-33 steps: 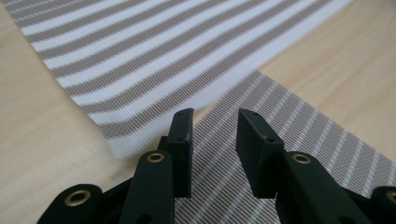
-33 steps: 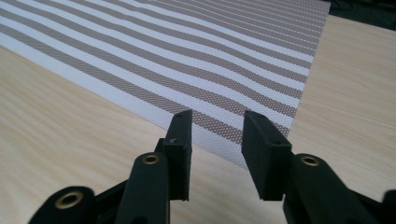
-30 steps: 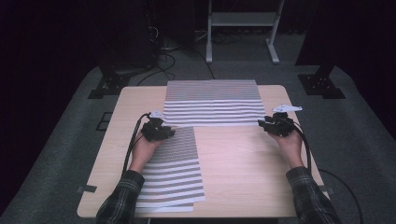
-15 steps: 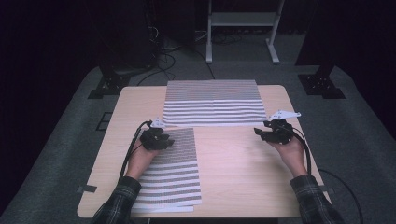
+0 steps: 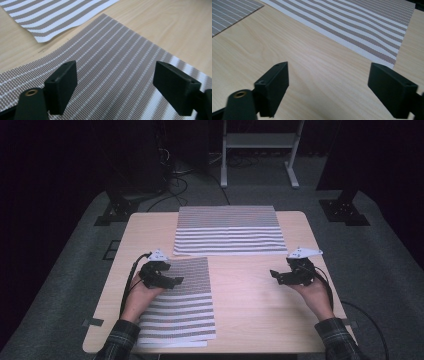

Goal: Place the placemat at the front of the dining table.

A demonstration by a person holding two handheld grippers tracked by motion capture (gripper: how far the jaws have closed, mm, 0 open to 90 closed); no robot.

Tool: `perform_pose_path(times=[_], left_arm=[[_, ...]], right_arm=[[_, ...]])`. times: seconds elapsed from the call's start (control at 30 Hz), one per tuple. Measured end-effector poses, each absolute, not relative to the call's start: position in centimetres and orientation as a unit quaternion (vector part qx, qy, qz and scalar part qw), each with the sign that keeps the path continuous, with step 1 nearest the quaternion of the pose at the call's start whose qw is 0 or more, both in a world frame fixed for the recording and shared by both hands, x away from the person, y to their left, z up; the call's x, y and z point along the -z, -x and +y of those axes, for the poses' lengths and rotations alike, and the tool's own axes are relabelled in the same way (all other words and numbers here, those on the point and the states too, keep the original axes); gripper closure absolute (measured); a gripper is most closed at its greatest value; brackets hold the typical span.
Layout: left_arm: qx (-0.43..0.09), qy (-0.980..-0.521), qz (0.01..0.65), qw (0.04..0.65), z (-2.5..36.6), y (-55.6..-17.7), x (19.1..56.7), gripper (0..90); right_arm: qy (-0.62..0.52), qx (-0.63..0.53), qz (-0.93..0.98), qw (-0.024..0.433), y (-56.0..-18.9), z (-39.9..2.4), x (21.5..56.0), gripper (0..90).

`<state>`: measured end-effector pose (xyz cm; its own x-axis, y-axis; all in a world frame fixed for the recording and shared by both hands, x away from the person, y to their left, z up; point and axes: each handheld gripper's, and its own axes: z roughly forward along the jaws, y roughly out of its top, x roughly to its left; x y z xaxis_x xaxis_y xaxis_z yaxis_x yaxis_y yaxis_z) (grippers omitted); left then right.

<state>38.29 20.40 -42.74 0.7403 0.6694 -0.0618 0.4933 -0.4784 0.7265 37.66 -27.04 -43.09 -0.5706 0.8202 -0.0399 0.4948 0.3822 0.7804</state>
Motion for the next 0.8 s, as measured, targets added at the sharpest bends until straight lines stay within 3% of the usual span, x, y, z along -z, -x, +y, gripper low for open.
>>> perform_pose_path(times=[0.1,0.3,0.47,0.8], left_arm=[[-0.122,-0.847,0.345,0.385,20.8,-37.3,42.2,8.0],[-0.145,-0.837,0.354,0.390,22.2,-35.9,41.3,0.3],[-0.152,-0.834,0.359,0.390,23.5,-34.5,40.9,0.0],[-0.160,-0.834,0.362,0.386,26.0,-31.3,40.8,0.0]], right_arm=[[-0.407,-0.380,0.803,0.214,-37.0,-27.1,43.0,12.4],[-0.403,-0.384,0.804,0.210,-35.1,-27.7,43.3,8.0],[-0.399,-0.396,0.802,0.203,-33.6,-28.7,43.5,2.0],[-0.395,-0.415,0.793,0.208,-30.2,-30.8,44.3,1.5]])
